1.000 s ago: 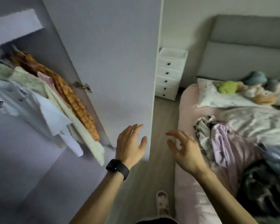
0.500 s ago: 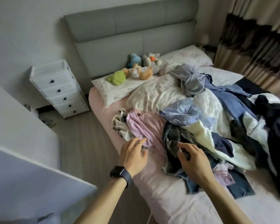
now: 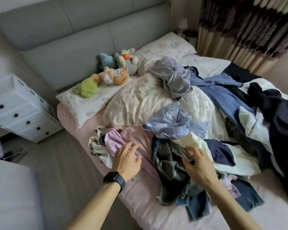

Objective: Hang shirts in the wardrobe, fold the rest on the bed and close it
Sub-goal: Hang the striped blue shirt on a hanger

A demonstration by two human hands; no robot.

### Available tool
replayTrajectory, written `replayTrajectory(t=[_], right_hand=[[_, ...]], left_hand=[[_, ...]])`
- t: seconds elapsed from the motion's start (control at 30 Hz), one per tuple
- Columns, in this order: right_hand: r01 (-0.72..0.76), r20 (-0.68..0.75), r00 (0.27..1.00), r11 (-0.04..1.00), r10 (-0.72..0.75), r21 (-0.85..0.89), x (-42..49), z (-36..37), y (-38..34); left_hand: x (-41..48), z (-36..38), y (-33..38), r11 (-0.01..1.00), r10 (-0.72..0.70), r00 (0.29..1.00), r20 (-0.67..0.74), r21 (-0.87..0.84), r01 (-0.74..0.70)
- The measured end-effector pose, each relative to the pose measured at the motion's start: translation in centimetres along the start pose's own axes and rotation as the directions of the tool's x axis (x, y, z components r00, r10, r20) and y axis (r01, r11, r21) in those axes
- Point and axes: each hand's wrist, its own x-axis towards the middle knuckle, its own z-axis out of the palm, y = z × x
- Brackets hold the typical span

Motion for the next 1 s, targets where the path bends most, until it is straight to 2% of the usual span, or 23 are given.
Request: replayTrajectory(t=[0.13,0.33,0.5,0.6,0.73,0.83,1.0], right_hand=[[-0.03,0.009,0.999,0.996,0.031,-0.08,5.1,2.0,0.6],[-0.075,0.001,0.997,0.978,0.077,-0.196,14.6,6.6,2.3],[-0.224,0.108,0.959,0.936,0.261,-0.27,21.2,9.8,4.0],[-0.276,0.099,0.949,0.942,0.298,-0.189,22.9,11.8,5.3],[-0.356,-0.007,0.934,0.933,0.356,-0.051,22.4,13.4,7.2],[-0.321,-0.075,0.943,0.946,0.323,0.031,21.6,12.5,6.8],[-0.081,-0.225,0.969,0.992,0.1,0.092,20.1,6.9,2.1]], left_hand=[[5.5,3.9,-2.1,0.998,-0.051,0.994,0.099,0.039,0.048],[14.1,12.2,-6.1,0.992,-0.053,0.969,0.241,0.126,0.023],[18.3,18.0,-8.9,0.973,0.001,0.936,0.351,0.215,-0.082],[19.2,20.0,-10.1,0.967,0.024,0.931,0.364,0.228,-0.114],[19.6,20.0,-10.6,0.984,0.033,0.914,0.404,0.149,-0.101],[20.6,18.4,-10.5,0.998,-0.019,0.893,0.45,0.063,-0.01],[22.0,12.4,-8.9,0.997,-0.052,0.904,0.425,-0.027,0.07]])
